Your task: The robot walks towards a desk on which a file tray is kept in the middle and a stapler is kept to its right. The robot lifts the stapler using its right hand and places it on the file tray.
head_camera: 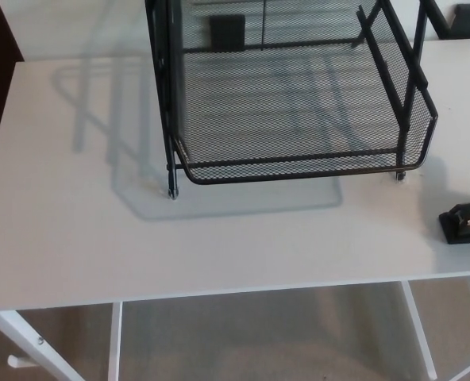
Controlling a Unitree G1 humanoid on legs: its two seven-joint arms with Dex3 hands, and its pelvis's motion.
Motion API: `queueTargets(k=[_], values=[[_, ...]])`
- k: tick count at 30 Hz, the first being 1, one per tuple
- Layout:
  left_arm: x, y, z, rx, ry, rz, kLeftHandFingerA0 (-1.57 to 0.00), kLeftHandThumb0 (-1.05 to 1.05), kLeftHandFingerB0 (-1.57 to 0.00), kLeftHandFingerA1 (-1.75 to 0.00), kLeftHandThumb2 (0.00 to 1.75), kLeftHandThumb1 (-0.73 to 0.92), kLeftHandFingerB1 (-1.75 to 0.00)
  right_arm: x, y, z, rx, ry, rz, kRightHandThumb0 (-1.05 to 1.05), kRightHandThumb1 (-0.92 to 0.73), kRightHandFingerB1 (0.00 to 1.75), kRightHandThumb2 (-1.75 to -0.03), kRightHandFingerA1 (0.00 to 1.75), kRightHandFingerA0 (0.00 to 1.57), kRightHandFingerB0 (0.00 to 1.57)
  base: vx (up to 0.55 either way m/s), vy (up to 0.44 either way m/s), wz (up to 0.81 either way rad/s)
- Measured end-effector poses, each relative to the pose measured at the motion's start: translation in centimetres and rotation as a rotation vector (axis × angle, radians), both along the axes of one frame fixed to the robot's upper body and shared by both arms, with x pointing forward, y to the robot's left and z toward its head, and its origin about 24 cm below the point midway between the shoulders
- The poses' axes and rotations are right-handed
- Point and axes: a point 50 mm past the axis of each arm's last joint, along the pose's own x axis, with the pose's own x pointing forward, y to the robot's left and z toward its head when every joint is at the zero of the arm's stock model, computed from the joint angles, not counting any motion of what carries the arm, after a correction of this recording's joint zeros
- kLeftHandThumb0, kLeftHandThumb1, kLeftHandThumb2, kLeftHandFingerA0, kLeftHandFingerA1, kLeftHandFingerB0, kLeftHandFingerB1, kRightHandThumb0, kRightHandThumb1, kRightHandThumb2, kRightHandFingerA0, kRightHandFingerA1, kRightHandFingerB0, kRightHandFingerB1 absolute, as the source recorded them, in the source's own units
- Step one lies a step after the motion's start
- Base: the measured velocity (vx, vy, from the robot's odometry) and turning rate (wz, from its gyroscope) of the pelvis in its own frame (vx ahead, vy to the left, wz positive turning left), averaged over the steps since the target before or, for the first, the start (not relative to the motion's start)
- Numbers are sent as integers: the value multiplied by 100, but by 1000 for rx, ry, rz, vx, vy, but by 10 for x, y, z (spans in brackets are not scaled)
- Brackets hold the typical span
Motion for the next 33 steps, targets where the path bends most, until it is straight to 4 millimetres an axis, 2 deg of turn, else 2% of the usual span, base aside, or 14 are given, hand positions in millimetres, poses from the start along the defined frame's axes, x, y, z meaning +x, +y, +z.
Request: queueTargets(k=[1, 2, 7, 8, 9, 13, 14, 15, 18, 22, 23, 25, 26, 33], values=[[0, 0, 0, 0, 0, -1, -20, -105, 0, -82, 132, 70, -61, 1, 1, -3, -16, 18, 7, -65, -43, 26, -82, 20, 0, 5, 0, 0, 0], [0, 0, 0, 0, 0, -1, -21, -105, 0, -82, 132, 69, -62, 1, 3, -7, -36, 39, 15, -57, -57, 24, -60, 25, 3, 8, 0, 0, 0], [2, -1, 0, 0, 3, -8, -27, -105, 0, -85, 134, 71, -64, 2, 6, -23, -121, 133, 41, -67, -64, 21, -61, 36, 7, 9, 0, 0, 0], [2, -1, -1, 0, 5, -9, -31, -105, 0, -87, 133, 72, -66, 2, 5, -26, -130, 148, 38, -69, -46, 28, -87, 41, 3, 3, 0, 0, 0], [2, -1, -1, 2, 9, -12, -33, -105, 0, -87, 133, 71, -66, 3, 3, -29, -143, 168, 32, -64, -62, 21, -62, 38, 6, 9, 0, 0, 0], [2, -1, -1, 7, 18, -12, -28, -105, 0, -85, 132, 71, -64, 5, 0, -35, -170, 200, 17, -62, -62, 22, -61, 38, 6, 11, 0, 0, 0], [2, -1, -1, 8, 17, -11, -26, -105, 0, -85, 133, 71, -65, 6, 0, -36, -172, 202, 17, -62, -43, 33, -84, 42, 2, 5, 0, 0, 0], [2, -1, -1, 8, 18, -11, -30, -105, 0, -87, 132, 72, -64, 7, 0, -37, -176, 203, 18, -59, -61, 23, -61, 32, 7, 12, 0, 0, 0], [2, -1, -1, 10, 18, -10, -39, -105, 0, -93, 131, 70, -66, 10, 5, -41, -181, 201, 24, -55, -59, 25, -60, 32, 8, 14, 0, 0, 0], [1, -1, -1, 9, 15, -2, -27, -105, 0, -87, 130, 68, -64, 14, 12, -50, -200, 194, 38, -50, -61, 27, -59, 30, 10, 15, 0, 0, 0], [1, -1, -1, 7, 13, 1, -33, -105, 0, -89, 130, 70, -66, 15, 14, -51, -206, 191, 41, -31, -50, 47, -101, 52, 2, 0, 0, 0, 0], [1, -1, -1, 7, 13, 3, -34, -105, 0, -89, 130, 69, -66, 17, 18, -54, -218, 182, 54, -31, -52, 47, -102, 52, 2, 0, 0, 0, 0], [1, -1, -1, 7, 14, 3, -33, -105, 0, -91, 131, 69, -67, 17, 20, -56, -221, 178, 63, -45, -61, 30, -60, 34, 13, 21, 0, 0, 0], [2, -2, -2, 12, 23, -9, -36, -105, 0, -88, 132, 72, -66, 20, 38, -67, -231, 144, 139, -43, -62, 30, -59, 37, 14, 23, 0, 0, 0]])
